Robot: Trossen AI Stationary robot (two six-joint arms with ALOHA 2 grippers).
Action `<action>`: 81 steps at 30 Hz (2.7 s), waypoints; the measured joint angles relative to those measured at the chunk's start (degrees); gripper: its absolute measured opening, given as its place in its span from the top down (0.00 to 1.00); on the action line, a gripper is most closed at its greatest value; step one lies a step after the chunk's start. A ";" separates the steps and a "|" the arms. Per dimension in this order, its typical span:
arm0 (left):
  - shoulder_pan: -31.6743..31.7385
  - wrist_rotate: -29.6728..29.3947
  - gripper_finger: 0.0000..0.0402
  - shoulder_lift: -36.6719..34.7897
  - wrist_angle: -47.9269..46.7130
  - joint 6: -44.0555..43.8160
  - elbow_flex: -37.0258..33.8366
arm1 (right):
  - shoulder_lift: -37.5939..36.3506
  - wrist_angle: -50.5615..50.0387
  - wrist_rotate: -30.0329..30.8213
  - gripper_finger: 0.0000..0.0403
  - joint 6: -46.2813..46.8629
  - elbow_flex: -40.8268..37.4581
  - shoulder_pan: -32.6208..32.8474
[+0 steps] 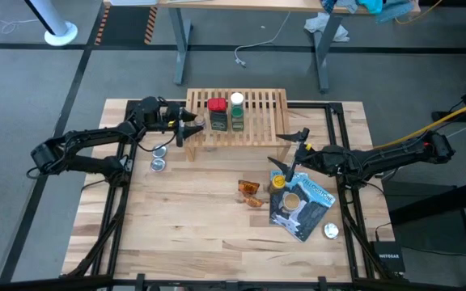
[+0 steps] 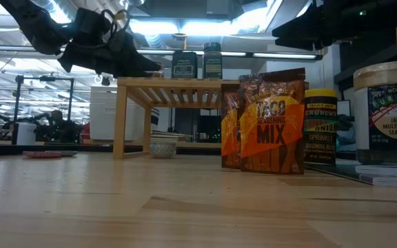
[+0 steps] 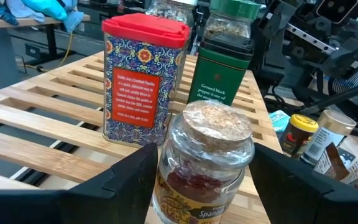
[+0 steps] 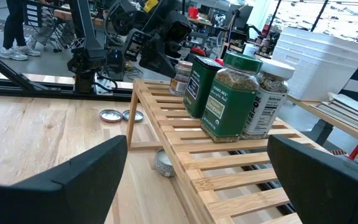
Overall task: Shelf spices
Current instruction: Remove the brown seasoning bottle from the shelf
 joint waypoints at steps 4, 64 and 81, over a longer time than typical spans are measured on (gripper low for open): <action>-0.77 0.00 0.40 0.00 -0.02 0.84 0.00 | -0.02 0.00 0.00 0.03 -0.01 0.00 0.01; -27.46 -31.03 0.55 -18.71 -18.96 -5.78 -0.07 | 0.00 0.00 0.00 0.03 0.01 0.00 0.02; -59.87 -63.60 0.55 -0.37 -4.18 -20.59 0.00 | 0.00 -0.12 0.00 0.03 0.00 0.00 0.02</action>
